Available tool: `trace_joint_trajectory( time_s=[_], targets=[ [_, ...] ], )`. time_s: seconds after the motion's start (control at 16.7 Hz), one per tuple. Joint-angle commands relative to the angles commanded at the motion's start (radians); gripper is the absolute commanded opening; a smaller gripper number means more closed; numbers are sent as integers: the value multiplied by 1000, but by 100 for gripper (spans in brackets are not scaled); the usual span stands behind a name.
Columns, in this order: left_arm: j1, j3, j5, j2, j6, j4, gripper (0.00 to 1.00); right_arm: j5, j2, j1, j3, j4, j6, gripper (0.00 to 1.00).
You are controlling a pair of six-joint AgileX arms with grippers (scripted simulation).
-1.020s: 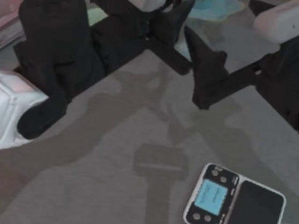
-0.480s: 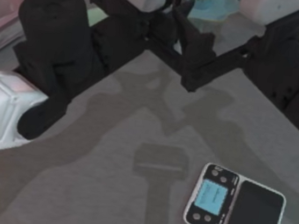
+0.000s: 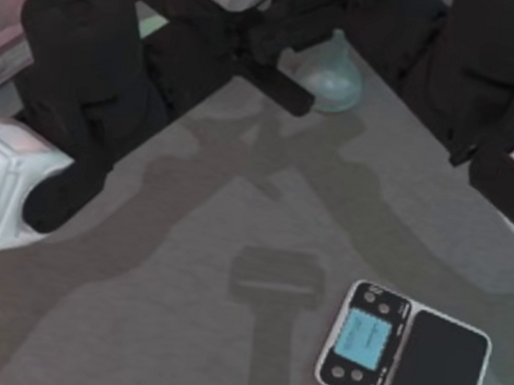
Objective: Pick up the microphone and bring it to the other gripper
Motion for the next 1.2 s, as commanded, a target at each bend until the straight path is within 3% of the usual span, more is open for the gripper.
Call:
trace_joint_trajectory(
  time_s=[0.24,1.02,1.2],
  targets=[
    [0,0,0,0,0,0,0,-1,6,-1,5,1,0,100],
    [0,0,0,0,0,0,0,-1,6,-1,5,1,0,2],
    [0,0,0,0,0,0,0,-1,6,-1,5,1,0,0]
  ],
)
